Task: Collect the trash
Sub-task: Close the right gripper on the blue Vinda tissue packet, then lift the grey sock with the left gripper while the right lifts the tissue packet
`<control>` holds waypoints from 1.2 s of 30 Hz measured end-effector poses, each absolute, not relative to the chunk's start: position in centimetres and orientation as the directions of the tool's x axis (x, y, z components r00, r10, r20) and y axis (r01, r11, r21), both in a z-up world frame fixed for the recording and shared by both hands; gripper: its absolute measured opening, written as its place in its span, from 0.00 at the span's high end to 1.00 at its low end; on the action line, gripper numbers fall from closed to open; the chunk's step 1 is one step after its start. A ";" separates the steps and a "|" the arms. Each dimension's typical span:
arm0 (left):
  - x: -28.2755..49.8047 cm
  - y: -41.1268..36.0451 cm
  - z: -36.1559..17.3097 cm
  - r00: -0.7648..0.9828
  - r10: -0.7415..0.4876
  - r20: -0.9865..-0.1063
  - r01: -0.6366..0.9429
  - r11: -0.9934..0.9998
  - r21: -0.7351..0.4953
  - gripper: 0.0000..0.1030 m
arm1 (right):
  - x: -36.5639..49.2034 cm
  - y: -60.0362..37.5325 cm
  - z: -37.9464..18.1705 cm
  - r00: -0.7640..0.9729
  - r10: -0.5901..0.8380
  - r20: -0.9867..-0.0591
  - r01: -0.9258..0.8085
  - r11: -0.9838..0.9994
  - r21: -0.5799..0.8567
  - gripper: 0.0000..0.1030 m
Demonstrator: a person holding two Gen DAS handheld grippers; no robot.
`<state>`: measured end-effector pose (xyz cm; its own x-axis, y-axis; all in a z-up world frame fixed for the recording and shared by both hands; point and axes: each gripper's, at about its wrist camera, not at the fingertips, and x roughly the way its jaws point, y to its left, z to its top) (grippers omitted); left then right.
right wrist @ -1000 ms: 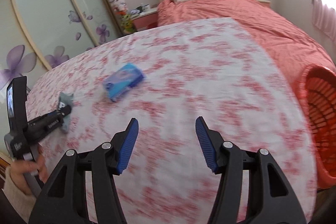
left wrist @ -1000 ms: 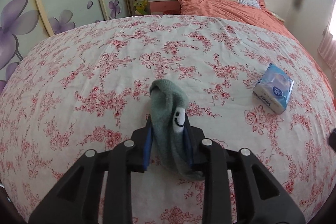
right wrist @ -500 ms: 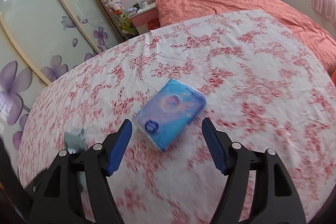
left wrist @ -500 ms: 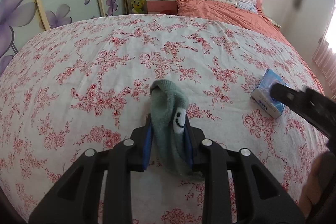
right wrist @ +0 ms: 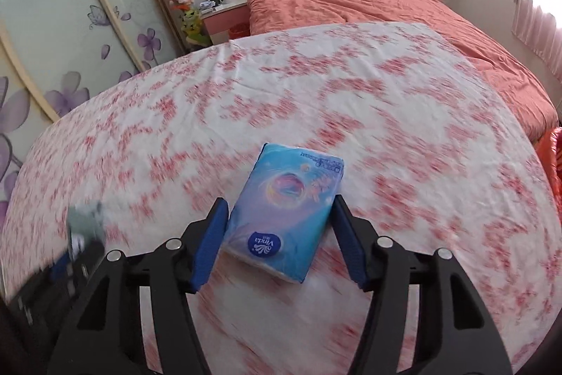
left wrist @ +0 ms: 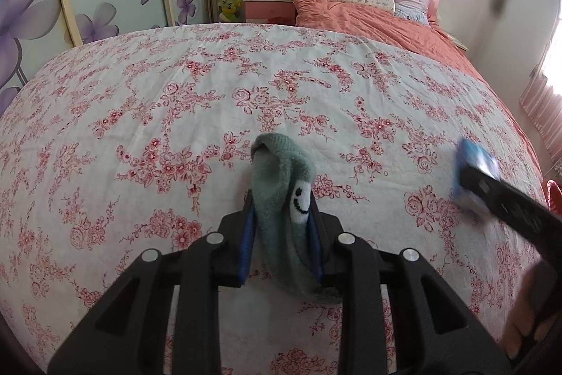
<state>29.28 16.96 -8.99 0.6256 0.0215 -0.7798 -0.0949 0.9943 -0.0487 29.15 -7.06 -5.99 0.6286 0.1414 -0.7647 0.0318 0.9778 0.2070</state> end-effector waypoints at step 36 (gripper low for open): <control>28.6 16.1 -9.1 0.626 -0.007 -0.780 -0.029 0.999 -0.033 0.68 | 23.5 -14.2 -6.7 0.642 0.069 -0.764 -0.002 0.996 0.088 0.43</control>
